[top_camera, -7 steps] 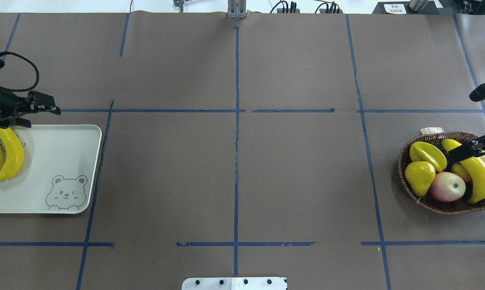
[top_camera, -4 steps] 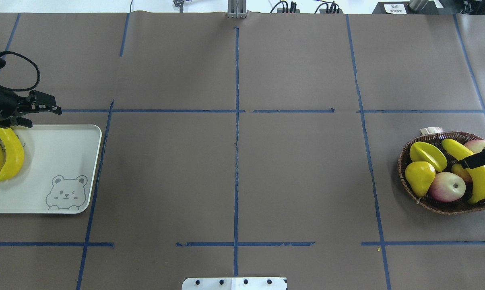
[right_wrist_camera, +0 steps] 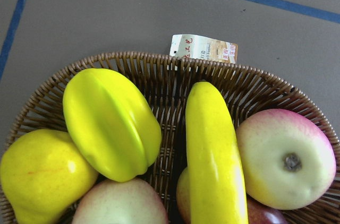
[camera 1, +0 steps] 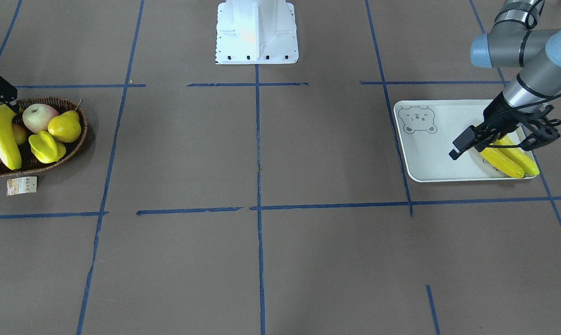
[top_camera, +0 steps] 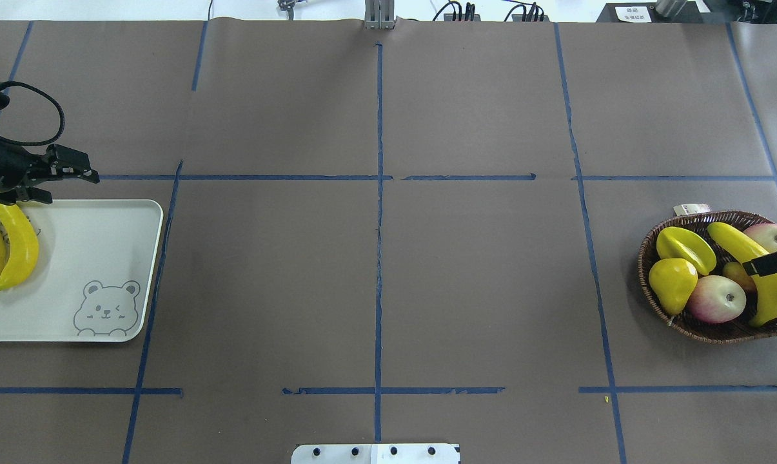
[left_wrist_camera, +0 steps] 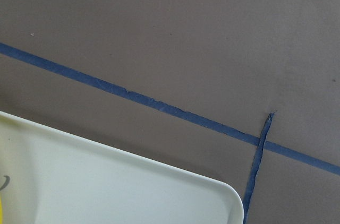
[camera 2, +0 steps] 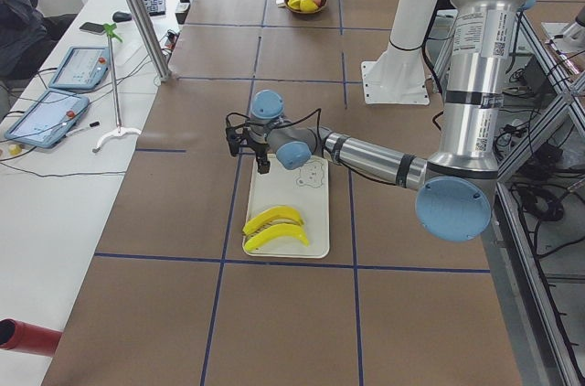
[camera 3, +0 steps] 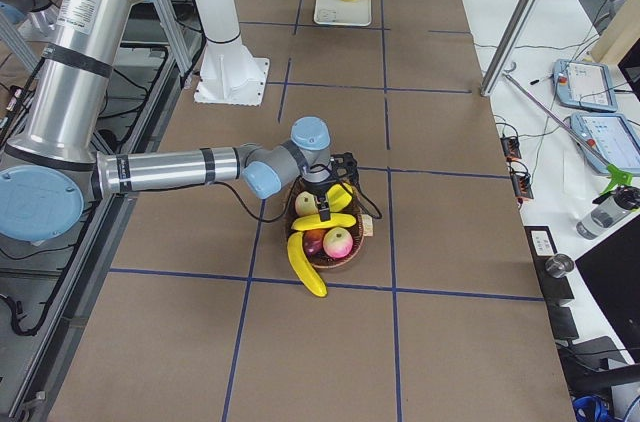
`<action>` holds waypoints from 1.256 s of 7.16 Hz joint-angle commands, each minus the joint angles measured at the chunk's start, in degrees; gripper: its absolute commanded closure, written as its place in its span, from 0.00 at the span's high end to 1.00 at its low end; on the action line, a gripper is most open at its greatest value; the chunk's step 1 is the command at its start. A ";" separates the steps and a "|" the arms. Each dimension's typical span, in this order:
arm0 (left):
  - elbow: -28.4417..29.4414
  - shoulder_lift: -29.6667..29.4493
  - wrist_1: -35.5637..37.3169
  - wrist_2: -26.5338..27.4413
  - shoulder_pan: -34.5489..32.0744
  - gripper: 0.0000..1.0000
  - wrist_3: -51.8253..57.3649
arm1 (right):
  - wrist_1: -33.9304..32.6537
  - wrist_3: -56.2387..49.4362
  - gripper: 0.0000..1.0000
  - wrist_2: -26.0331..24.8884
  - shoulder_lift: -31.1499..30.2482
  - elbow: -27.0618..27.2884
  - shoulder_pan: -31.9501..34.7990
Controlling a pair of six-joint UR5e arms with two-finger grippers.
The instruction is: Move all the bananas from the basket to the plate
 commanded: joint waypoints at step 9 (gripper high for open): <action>-0.24 0.17 0.00 0.12 0.08 1.00 -0.18 | -0.21 -0.16 0.11 -2.04 -0.62 -4.08 -4.16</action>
